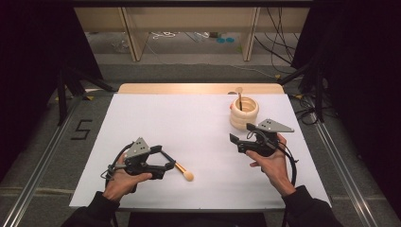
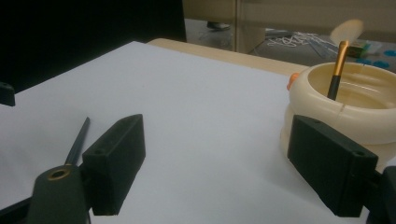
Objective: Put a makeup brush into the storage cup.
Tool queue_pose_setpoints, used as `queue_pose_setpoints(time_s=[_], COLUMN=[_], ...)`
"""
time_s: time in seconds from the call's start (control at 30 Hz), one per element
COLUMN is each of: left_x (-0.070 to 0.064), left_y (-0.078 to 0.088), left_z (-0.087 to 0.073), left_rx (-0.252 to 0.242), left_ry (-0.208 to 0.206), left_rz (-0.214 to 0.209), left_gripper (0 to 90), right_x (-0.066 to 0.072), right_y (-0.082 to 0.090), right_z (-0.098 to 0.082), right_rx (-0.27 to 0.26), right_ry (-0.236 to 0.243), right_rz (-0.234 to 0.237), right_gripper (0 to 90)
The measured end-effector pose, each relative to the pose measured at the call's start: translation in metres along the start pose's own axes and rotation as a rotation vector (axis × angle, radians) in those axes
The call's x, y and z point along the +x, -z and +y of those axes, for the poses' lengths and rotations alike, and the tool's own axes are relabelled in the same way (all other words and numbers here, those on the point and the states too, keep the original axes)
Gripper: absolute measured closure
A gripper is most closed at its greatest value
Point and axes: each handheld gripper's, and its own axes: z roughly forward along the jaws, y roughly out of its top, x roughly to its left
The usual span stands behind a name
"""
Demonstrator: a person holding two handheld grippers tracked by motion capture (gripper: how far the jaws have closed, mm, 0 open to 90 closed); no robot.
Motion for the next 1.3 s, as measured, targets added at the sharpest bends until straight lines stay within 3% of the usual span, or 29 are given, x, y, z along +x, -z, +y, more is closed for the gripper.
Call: queue_pose_setpoints(time_s=[0.27,0.5,0.53,0.67,0.87,0.9,1.0,1.3], left_x=[0.001,0.002,0.002,0.003,0.003,0.003,0.003,0.003], left_y=[-0.001,-0.001,-0.001,-0.001,0.000,0.000,0.000,0.000], left_z=[0.000,0.000,-0.001,-0.001,-0.001,-0.001,-0.001,-0.002], left_rx=[0.001,0.006,0.005,0.005,-0.001,-0.003,-0.006,-0.003], left_ry=[0.008,0.005,0.004,0.007,0.012,0.011,0.012,0.013], left_rz=[0.005,0.008,0.005,0.002,0.016,0.017,0.017,0.020], left_gripper=[20.7,20.6,20.4,19.5,16.5,16.5,16.3,16.0], right_x=[0.007,0.015,0.015,0.019,0.023,0.023,0.025,0.028], right_y=[0.006,0.011,0.011,0.013,0.018,0.019,0.021,0.027], right_z=[-0.009,-0.016,-0.017,-0.020,-0.024,-0.026,-0.028,-0.034], right_rx=[-0.017,0.005,-0.007,0.008,0.026,0.009,0.018,0.029], right_ry=[-0.008,0.001,0.021,-0.002,0.002,0.017,-0.001,0.008], right_rz=[0.023,0.037,0.026,0.048,0.053,0.046,0.063,0.072], right_gripper=[19.4,18.4,18.0,16.8,16.2,16.1,16.1,16.0])
